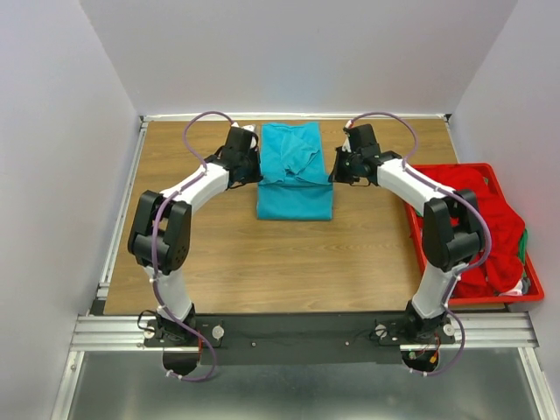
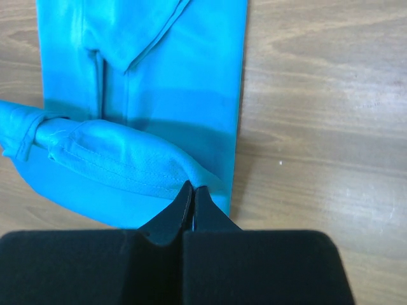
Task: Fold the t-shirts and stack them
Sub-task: Fold the tshirt
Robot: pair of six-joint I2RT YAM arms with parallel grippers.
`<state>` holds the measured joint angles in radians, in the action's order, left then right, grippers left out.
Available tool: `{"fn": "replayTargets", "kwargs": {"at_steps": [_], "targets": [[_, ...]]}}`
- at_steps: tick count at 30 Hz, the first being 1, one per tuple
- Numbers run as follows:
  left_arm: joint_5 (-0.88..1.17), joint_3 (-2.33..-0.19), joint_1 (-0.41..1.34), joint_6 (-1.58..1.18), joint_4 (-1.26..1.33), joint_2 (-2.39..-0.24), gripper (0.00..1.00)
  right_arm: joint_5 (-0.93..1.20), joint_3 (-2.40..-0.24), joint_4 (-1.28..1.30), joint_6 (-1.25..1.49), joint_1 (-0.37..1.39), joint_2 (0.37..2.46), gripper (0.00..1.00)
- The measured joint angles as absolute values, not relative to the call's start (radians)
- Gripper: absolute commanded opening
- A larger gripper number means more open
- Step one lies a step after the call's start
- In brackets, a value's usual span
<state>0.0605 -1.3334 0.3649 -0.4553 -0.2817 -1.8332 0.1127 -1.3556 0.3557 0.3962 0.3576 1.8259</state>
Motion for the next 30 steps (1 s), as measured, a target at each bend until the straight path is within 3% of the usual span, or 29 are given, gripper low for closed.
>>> {"fn": "replayTargets", "kwargs": {"at_steps": [25, 27, 29, 30], "targets": [[0.039, -1.366, 0.342, -0.457, -0.112, -1.969, 0.0, 0.109, -1.438, 0.248, 0.336, 0.343, 2.024, 0.01], [0.038, -1.365, 0.341, -0.459, -0.104, -1.979, 0.02, 0.107, -1.441, 0.244, 0.327, 0.343, 2.034, 0.11], [0.038, -1.364, 0.341, -0.462, -0.096, -1.991, 0.09, 0.105, -1.447, 0.239, 0.316, 0.343, 2.043, 0.21], [0.033, -1.361, 0.341, -0.464, -0.093, -1.994, 0.17, 0.105, -1.452, 0.236, 0.307, 0.343, 2.048, 0.3]]}}
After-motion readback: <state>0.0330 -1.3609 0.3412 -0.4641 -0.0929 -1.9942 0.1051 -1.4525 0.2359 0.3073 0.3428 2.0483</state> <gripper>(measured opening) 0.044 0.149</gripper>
